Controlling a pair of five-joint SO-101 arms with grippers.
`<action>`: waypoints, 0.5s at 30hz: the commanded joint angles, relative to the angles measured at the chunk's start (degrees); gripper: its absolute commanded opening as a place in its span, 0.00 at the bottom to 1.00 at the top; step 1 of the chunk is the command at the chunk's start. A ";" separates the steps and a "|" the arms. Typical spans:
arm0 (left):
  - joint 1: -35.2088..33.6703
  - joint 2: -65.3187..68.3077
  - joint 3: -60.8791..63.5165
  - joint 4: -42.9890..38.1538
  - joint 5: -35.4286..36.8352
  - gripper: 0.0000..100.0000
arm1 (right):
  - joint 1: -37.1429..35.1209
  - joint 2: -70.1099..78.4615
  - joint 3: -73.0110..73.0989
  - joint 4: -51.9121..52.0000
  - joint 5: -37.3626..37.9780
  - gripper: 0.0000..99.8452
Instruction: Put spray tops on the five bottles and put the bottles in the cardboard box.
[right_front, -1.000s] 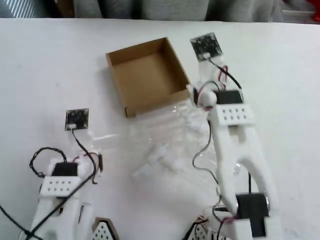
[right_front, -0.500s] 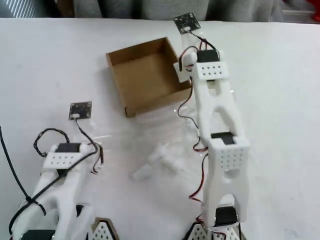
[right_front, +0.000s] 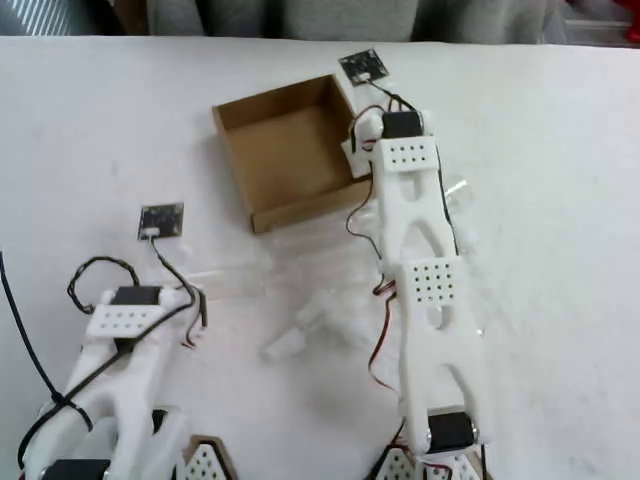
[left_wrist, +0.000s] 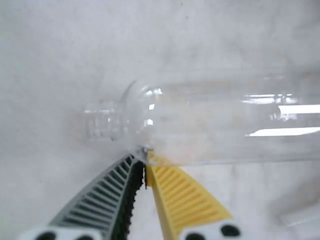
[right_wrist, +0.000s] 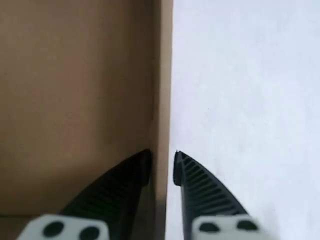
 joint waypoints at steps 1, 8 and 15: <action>-0.48 0.40 -3.08 -0.97 0.70 0.03 | 0.75 -1.10 -6.24 6.20 -0.09 0.03; -0.48 0.40 -3.08 -0.97 0.70 0.03 | 4.79 -1.19 -8.00 14.81 -16.00 0.02; -0.48 0.40 -3.16 -0.97 0.70 0.03 | 8.57 -1.27 -3.08 14.99 -15.82 0.02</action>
